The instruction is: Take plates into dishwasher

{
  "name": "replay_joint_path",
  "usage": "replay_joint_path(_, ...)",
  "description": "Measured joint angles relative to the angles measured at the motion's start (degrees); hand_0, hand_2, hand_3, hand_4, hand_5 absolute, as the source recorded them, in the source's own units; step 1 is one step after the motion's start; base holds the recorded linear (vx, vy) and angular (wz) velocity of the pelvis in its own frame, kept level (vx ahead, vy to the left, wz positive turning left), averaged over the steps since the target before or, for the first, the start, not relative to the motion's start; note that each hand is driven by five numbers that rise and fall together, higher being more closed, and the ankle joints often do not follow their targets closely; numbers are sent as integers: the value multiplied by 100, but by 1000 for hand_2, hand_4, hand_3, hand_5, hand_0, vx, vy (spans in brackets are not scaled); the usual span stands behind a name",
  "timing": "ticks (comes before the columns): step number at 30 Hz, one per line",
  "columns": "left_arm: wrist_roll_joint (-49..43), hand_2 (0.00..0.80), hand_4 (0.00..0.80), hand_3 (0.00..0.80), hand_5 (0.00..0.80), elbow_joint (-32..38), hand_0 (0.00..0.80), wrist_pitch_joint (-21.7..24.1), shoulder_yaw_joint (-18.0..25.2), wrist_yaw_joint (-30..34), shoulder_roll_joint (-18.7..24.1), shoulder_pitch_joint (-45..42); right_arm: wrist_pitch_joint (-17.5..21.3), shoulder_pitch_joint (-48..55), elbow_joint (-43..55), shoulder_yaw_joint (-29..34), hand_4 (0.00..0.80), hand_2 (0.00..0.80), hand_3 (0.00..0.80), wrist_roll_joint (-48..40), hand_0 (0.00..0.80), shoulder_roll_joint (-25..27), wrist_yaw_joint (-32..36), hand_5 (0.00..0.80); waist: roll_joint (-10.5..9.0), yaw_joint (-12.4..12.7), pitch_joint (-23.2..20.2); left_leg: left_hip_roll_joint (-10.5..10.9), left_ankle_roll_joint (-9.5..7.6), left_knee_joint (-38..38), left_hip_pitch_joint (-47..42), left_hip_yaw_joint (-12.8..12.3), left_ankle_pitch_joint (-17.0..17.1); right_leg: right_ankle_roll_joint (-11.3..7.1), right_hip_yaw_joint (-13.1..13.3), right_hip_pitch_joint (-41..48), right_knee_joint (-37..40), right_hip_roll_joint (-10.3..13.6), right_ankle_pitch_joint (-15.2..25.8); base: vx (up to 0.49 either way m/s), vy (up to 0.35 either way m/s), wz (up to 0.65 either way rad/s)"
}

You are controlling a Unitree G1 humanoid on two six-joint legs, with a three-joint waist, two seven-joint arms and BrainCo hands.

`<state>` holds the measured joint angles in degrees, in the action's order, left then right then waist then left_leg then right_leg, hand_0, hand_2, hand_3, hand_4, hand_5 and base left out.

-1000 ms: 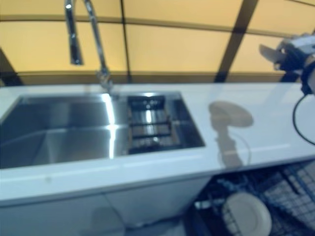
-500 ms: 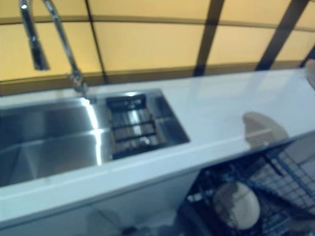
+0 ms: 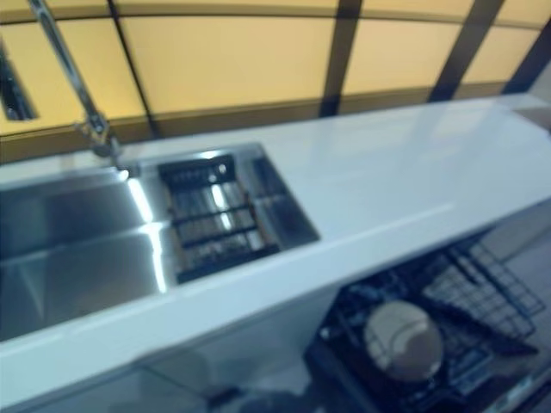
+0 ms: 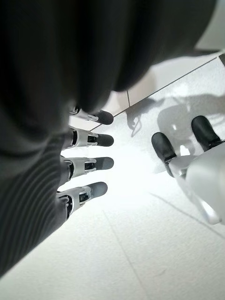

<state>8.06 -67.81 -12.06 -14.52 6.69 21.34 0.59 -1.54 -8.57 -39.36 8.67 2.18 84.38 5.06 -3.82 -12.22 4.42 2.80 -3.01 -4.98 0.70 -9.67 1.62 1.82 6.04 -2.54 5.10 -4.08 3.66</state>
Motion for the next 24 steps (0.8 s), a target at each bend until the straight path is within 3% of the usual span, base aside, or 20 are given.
replay_joint_path(7, -6, 0, 0, 0, 0, -6, 0, 11, 2, 1, 50, 71, -100, 375, 78, 193, 800, 800, 800, -673, 800, -863, 80, 800, 13, -97, 105, -3, -10, 1, -1, -99, -28, -1, 88, -24, 2, 0, 1, -26, -58, -7)
replay_joint_path(11, -7, 0, 0, 0, 0, 10, 0, 11, 2, 2, 51, 90, -204, 440, 89, 194, 800, 800, 800, -866, 800, -1256, 98, 800, 122, -100, 233, -3, -11, 2, 64, -121, -27, -11, 113, -92, 1, -3, 10, -62, -67, -4)
replay_joint_path(24, 4, 0, 0, 0, 0, 179, 0, 54, -4, 0, 135, 275, -505, 168, 330, 178, 800, 800, 800, -963, 800, -1670, 67, 800, 529, -101, 767, -1, -15, 10, 288, -133, -19, 9, 125, -321, -7, -3, 48, -62, -55, -1)
